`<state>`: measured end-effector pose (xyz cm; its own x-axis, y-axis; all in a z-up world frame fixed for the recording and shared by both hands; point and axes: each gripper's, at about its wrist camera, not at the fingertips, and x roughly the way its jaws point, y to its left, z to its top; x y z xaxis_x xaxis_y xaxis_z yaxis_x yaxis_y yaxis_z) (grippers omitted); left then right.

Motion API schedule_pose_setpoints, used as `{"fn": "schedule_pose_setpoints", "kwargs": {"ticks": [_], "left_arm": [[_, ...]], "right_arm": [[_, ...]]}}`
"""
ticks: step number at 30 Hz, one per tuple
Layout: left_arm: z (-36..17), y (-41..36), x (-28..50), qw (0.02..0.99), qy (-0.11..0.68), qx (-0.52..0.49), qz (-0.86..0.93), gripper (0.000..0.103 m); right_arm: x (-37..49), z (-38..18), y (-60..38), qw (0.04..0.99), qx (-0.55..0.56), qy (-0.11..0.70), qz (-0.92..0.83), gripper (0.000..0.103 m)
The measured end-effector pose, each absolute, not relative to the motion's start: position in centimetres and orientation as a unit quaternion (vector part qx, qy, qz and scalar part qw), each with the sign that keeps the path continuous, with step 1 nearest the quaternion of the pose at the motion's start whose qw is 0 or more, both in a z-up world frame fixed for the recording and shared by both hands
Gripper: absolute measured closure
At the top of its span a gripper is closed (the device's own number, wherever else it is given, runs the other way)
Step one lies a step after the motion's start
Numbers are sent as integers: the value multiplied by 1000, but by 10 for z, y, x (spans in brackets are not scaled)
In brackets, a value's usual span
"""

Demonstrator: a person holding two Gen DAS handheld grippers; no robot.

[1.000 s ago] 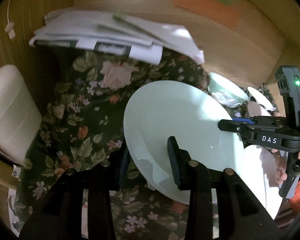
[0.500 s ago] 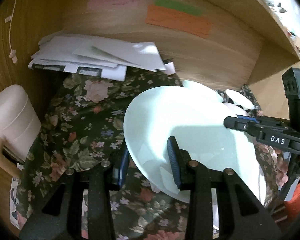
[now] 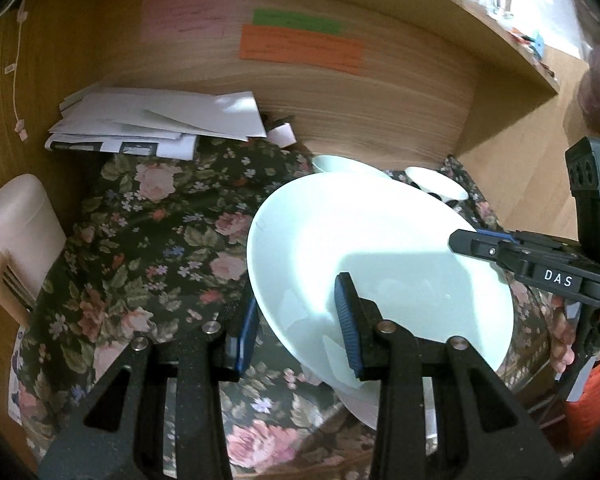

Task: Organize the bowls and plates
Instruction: 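Lower the mint-green plate onto the white plate stack with both grippers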

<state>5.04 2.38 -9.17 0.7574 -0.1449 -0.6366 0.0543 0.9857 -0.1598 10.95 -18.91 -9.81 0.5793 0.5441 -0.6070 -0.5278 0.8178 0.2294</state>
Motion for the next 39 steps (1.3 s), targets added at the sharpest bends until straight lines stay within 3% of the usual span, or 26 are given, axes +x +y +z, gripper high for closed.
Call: {"fn": "schedule_pose_setpoints", "kwargs": {"ticks": [39], "left_arm": [[-150, -22, 53, 906, 415, -50, -67, 66]], "right_arm": [[98, -162, -234, 869, 70, 402, 280, 81]]}}
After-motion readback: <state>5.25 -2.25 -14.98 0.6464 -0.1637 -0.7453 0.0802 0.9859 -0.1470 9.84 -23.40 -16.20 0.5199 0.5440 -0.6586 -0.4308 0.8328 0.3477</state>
